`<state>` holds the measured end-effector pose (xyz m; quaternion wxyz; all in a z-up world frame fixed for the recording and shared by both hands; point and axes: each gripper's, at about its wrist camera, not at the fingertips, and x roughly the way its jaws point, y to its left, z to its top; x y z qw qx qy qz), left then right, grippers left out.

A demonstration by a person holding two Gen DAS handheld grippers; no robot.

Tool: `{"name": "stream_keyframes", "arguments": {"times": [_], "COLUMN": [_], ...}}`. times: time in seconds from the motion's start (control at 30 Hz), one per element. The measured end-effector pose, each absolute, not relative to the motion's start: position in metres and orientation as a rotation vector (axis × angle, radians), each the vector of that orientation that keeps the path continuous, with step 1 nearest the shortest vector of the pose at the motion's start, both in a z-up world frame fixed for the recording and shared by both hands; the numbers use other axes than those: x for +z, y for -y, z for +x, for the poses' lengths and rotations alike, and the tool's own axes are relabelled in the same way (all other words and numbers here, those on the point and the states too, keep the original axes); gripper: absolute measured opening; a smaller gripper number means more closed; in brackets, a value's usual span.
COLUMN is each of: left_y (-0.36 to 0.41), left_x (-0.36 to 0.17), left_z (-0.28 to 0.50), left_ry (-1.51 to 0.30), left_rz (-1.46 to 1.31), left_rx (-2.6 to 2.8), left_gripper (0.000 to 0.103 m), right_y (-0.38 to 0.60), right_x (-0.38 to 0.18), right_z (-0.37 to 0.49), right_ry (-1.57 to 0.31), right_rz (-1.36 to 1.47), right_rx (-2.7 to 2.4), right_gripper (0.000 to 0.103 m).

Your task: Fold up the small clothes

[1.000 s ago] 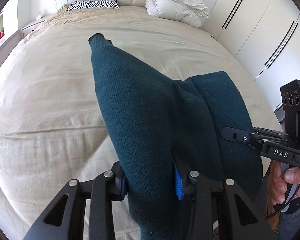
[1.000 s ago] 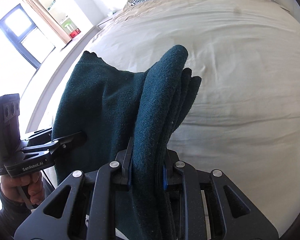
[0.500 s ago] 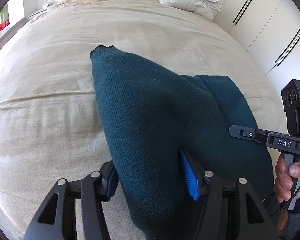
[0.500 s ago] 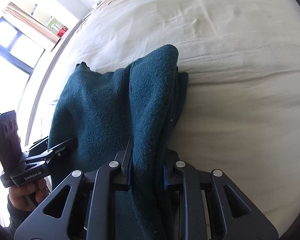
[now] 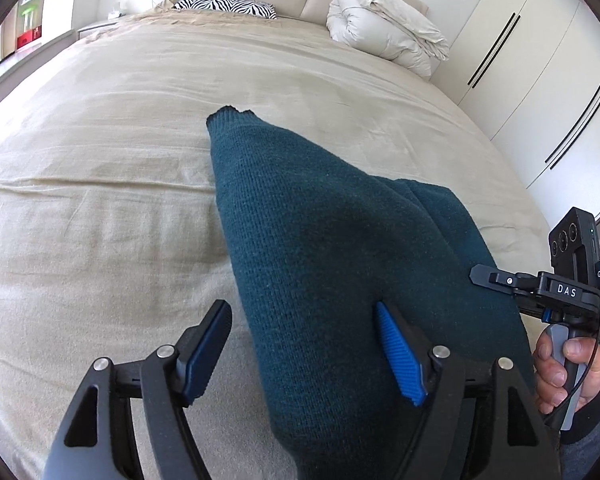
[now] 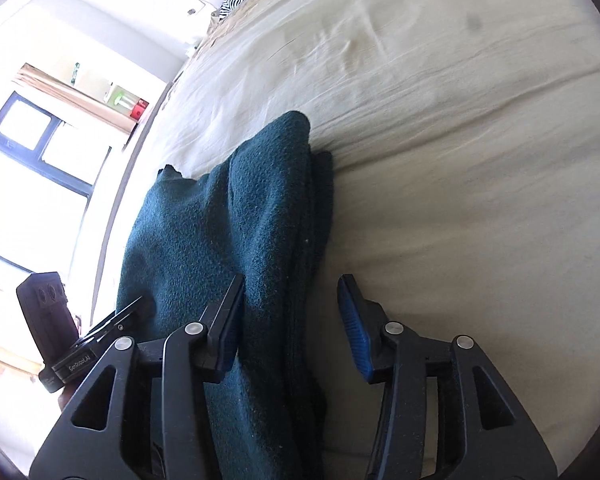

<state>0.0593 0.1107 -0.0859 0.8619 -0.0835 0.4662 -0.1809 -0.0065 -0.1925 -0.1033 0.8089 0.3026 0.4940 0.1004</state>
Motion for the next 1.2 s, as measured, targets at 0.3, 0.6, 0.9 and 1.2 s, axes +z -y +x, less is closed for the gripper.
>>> {"name": "stream_keyframes", "arguments": {"times": [0.3,0.6,0.9,1.2], "left_y": [-0.138,-0.117,-0.117,-0.111], "left_x": [-0.041,0.053,0.127,0.129], "left_z": [0.019,-0.038,-0.078,-0.082], "left_ry": [-0.798,-0.383,-0.227,-0.28], "left_rz": [-0.179,0.061,0.093,0.164], "left_rx": [-0.252,-0.058,0.057,0.11], "left_gripper": [0.084,0.103,0.103,0.103], "right_y": [0.244,0.213,0.151,0.133], "right_x": [-0.089,0.014,0.134,0.166], "right_z": [-0.043,-0.083,-0.167,-0.173], "right_ry": [-0.955,-0.64,-0.014,-0.09], "right_rz": [0.761,0.511,0.115,0.034], "right_rx": [0.023,0.002,-0.227,-0.203], "right_gripper": [0.048,0.051,0.103,0.103]}}
